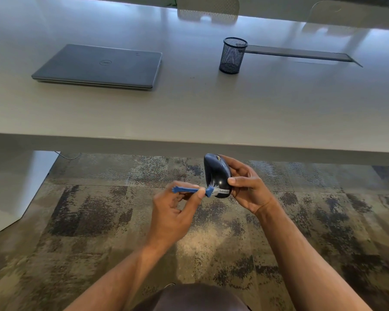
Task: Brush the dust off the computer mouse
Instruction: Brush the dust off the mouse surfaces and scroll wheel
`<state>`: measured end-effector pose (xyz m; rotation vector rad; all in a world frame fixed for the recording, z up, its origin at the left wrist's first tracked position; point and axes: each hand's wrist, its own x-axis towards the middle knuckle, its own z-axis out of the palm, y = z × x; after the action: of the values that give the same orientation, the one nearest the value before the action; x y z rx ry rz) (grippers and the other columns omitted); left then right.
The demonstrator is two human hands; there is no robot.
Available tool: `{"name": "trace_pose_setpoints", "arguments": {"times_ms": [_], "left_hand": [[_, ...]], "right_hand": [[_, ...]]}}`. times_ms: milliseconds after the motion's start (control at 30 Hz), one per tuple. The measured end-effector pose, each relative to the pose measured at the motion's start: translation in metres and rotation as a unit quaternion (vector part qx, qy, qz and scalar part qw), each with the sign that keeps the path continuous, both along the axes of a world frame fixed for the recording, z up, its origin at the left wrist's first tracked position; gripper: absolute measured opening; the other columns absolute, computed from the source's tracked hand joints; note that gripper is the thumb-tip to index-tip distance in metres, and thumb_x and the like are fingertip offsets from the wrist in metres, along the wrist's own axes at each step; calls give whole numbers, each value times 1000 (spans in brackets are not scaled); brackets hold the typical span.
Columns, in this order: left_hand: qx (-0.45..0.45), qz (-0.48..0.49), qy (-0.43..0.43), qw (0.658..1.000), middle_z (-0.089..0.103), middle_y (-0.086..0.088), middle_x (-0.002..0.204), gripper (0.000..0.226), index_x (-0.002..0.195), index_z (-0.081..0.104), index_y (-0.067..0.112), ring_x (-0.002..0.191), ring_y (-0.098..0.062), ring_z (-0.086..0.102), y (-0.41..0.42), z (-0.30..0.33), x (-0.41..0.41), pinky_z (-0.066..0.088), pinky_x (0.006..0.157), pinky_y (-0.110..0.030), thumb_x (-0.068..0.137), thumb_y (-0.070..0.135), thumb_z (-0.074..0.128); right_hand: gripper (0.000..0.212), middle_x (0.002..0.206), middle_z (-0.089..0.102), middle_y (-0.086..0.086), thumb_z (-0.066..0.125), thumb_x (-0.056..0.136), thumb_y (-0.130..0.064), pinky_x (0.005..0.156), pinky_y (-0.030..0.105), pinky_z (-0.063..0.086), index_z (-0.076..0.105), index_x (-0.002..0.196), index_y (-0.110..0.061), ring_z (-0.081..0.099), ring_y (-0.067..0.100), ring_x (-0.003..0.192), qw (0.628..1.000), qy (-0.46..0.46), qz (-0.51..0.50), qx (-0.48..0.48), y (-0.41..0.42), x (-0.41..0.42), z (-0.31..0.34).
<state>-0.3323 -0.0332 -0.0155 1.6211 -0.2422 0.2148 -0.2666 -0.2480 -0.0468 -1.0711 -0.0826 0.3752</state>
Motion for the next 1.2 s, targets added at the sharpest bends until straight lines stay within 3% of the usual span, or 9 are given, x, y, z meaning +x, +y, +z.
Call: {"name": "trace_pose_setpoints", "arguments": {"times_ms": [167, 300, 467, 633, 1200], "left_hand": [[16, -15, -7, 1000, 71, 3, 80, 8, 89, 68, 26, 72, -14, 70, -3, -11, -8, 59, 66, -33, 84, 32, 68], [-8, 1, 5, 1000, 72, 0, 80, 8, 89, 68, 27, 72, -12, 70, -3, -6, -3, 57, 67, -24, 83, 27, 73], [-46, 70, 4, 996, 69, -6, 76, 6, 88, 62, 23, 68, -18, 68, 3, 13, 23, 55, 63, -20, 84, 19, 65], [-41, 121, 18, 992, 71, 0, 77, 11, 86, 61, 25, 67, -13, 68, 7, 19, 52, 54, 65, -20, 88, 16, 68], [-9, -40, 36, 999, 72, -3, 85, 11, 92, 65, 22, 72, -18, 70, 7, 1, 8, 59, 69, -28, 81, 22, 66]], "right_hand": [[86, 132, 58, 22, 72, 65, -7, 87, 40, 60, 43, 145, 2, 63, 33, 111, 1000, -1, -2, 1, 0, 1, -2], [86, 135, 56, 23, 72, 64, -6, 86, 38, 60, 43, 145, 3, 63, 32, 111, 1000, 1, 4, 5, 0, 1, -1], [91, 131, 60, 20, 80, 61, -6, 88, 37, 59, 44, 144, 1, 66, 29, 109, 999, 8, 23, 20, 1, -2, -1], [86, 131, 60, 19, 71, 65, -3, 89, 36, 59, 42, 145, 3, 65, 28, 109, 999, 3, 43, 22, 4, -3, -1], [90, 135, 57, 20, 73, 62, -4, 91, 38, 58, 40, 146, 4, 64, 29, 112, 1000, 2, 21, 6, -5, 0, -4]]}}
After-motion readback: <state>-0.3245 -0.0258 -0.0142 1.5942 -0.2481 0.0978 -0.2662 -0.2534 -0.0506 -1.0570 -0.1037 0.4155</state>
